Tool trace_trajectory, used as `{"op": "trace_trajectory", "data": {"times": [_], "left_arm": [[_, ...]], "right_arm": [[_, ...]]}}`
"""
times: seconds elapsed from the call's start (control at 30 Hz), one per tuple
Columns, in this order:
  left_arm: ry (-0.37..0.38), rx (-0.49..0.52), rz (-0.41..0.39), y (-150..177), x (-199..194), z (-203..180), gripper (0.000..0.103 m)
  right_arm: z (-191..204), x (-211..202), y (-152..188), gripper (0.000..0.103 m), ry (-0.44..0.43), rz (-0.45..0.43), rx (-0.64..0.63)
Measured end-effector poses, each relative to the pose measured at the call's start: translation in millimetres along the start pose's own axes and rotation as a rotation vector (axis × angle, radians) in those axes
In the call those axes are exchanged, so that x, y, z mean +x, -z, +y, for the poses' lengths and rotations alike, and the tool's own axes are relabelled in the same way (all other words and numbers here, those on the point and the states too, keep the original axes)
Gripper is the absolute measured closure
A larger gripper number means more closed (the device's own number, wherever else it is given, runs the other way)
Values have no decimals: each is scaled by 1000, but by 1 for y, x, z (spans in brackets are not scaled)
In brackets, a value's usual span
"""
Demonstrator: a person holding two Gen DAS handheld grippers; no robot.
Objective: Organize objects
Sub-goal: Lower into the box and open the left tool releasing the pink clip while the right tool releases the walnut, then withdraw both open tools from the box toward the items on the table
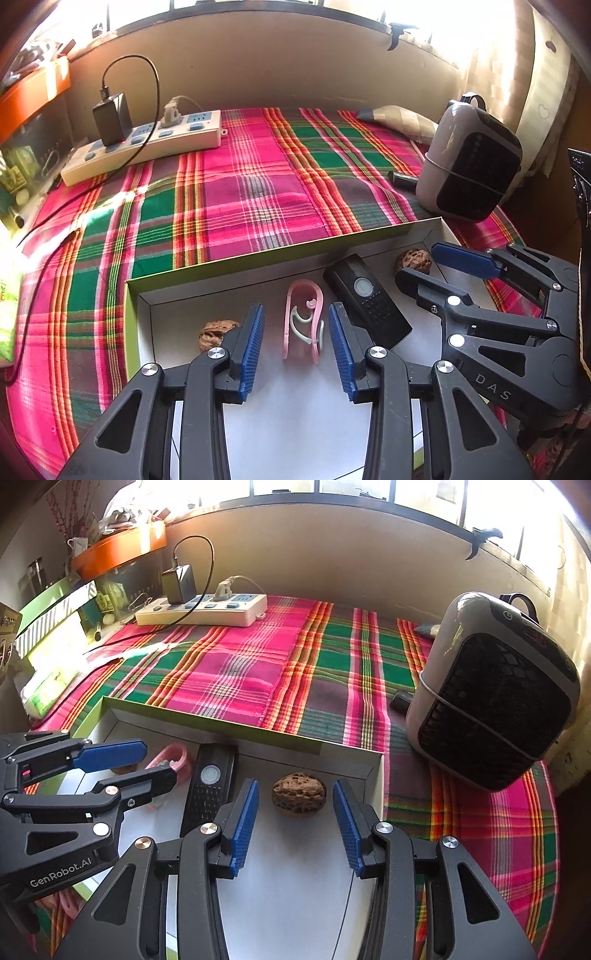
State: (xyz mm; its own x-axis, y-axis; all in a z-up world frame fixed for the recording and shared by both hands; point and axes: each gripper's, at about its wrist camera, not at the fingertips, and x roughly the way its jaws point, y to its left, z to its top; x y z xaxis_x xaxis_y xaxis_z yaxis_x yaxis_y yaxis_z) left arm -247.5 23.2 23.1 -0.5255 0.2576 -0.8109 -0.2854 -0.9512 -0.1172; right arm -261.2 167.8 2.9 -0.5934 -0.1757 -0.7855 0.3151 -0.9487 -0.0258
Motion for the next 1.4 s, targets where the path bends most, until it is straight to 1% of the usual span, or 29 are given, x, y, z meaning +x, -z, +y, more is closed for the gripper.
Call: {"op": "trace_trajectory", "data": {"times": [0.4, 0.77, 1.1, 1.4], "left_arm": [[3, -23, -43, 13, -29, 5, 68], [4, -22, -72, 28, -53, 5, 68], [2, -49, -123, 50, -81, 13, 68], [-5, -79, -138, 75, -96, 26, 68]], "right_arm": [[4, -23, 9, 60, 3, -31, 24], [11, -46, 22, 60, -6, -60, 43], [12, -72, 42, 60, -15, -92, 80], [19, -93, 64, 59, -32, -127, 100]]}}
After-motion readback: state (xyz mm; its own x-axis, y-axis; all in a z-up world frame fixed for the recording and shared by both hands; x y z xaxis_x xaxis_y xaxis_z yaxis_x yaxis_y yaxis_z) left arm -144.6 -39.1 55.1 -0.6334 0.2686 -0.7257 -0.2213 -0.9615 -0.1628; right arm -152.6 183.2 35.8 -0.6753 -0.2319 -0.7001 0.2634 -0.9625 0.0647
